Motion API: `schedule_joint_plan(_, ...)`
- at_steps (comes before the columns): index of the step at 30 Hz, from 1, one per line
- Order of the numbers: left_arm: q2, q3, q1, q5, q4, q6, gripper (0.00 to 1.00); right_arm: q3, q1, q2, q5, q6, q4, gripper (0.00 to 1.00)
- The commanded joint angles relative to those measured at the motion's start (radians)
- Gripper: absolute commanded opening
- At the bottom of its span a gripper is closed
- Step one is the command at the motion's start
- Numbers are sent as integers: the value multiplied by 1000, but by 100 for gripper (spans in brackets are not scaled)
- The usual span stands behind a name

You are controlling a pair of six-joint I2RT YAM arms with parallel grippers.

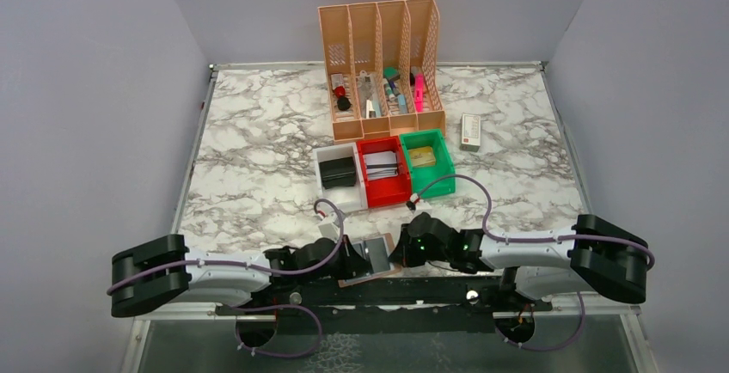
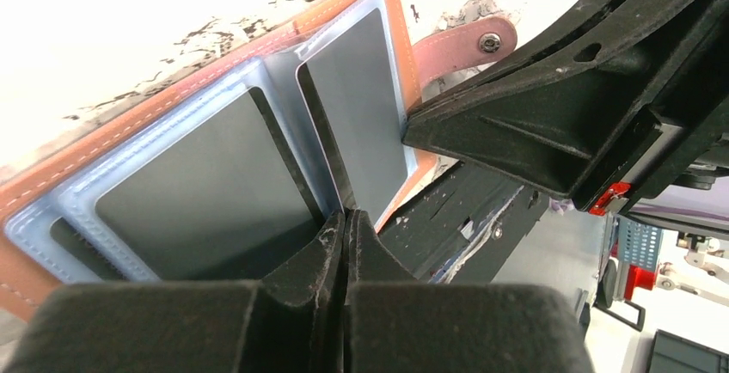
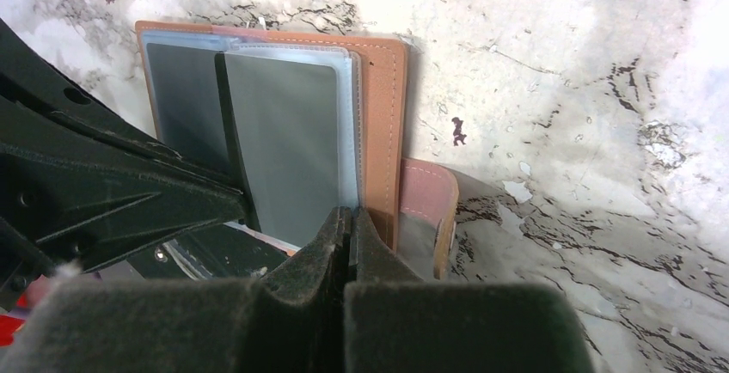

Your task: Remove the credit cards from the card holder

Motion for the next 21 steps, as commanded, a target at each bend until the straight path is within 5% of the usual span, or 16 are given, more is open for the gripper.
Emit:
schedule_joint_plan(1, -43, -41, -4, -28, -20, -6, 0, -9, 5, 33, 24, -3, -53, 1)
schedule_joint_plan(7, -122, 35, -4, -70, -296, 18, 0, 2, 4, 13, 59, -7, -96, 1)
schedule_joint_plan(21, -174, 98, -3, -86, -414, 49, 0, 49, 5, -45, 79, -57, -162, 1)
